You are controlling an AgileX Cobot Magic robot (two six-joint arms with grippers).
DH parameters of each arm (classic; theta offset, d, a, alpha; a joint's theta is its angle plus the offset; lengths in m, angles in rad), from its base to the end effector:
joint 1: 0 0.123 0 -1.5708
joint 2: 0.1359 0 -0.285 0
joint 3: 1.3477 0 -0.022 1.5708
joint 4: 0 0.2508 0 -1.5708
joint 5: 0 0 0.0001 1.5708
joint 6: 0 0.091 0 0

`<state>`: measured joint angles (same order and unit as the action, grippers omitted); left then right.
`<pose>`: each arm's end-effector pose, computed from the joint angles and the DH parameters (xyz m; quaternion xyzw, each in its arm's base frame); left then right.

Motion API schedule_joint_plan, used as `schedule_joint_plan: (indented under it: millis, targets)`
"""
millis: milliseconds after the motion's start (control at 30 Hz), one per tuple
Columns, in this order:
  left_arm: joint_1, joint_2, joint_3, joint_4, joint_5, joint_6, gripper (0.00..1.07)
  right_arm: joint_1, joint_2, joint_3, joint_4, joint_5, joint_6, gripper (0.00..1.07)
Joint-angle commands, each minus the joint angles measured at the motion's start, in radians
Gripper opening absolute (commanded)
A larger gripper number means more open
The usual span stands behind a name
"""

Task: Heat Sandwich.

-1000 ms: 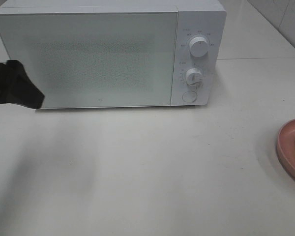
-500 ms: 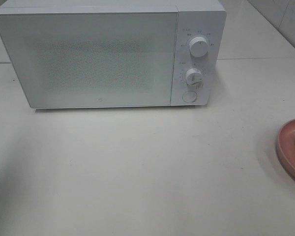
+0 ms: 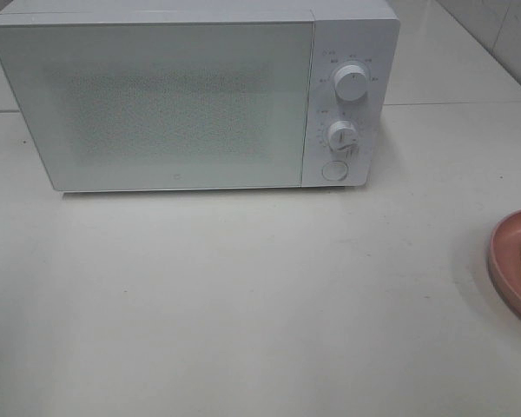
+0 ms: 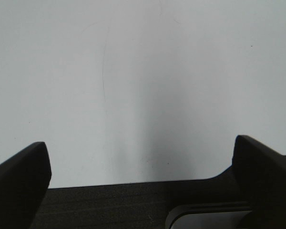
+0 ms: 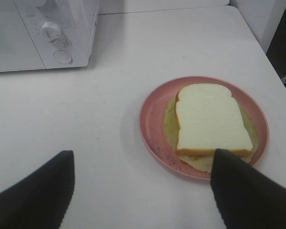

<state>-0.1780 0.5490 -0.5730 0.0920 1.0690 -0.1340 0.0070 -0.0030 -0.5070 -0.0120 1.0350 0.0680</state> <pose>0.0784 -0.0066 0.2788 0.0299 0.9520 -0.0023 0.3047 -0.0051 -0.0010 0.2813 0.0259 0.8434 0.0141 0.5365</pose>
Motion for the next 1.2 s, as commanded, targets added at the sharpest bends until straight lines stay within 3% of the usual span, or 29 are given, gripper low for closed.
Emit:
schedule_joint_plan:
  millis: [33, 100, 200, 233, 267, 367, 933, 1067, 1200]
  targets:
    - [0.004, -0.09, 0.055, -0.02, -0.009, 0.014, 0.98, -0.008, -0.028, 0.002, 0.003, 0.001, -0.015, 0.76]
    - [0.004, -0.116, 0.068, -0.032, -0.024, 0.014, 0.98, -0.008, -0.028, 0.002, 0.003, 0.001, -0.015, 0.76]
    - [0.004, -0.194, 0.075, -0.07, -0.031, 0.097, 0.98, -0.008, -0.028, 0.002, 0.003, 0.001, -0.015, 0.76]
    - [0.004, -0.194, 0.075, -0.07, -0.031, 0.097, 0.98, -0.008, -0.028, 0.002, 0.003, 0.001, -0.015, 0.76]
    - [0.004, -0.221, 0.078, -0.105, -0.032, 0.153, 0.98, -0.008, -0.028, 0.002, 0.003, 0.001, -0.015, 0.76]
    - [0.004, -0.237, 0.078, -0.144, -0.032, 0.197, 0.98, -0.008, -0.028, 0.002, 0.003, 0.001, -0.015, 0.76]
    - [0.018, -0.277, 0.078, -0.146, -0.033, 0.192, 0.98, -0.008, -0.028, 0.002, 0.003, 0.001, -0.015, 0.76]
    - [0.15, -0.437, 0.078, -0.145, -0.033, 0.19, 0.98, -0.008, -0.028, 0.002, 0.003, 0.001, -0.015, 0.76]
    - [0.198, -0.518, 0.078, -0.145, -0.033, 0.19, 0.98, -0.008, -0.028, 0.002, 0.003, 0.001, -0.015, 0.76]
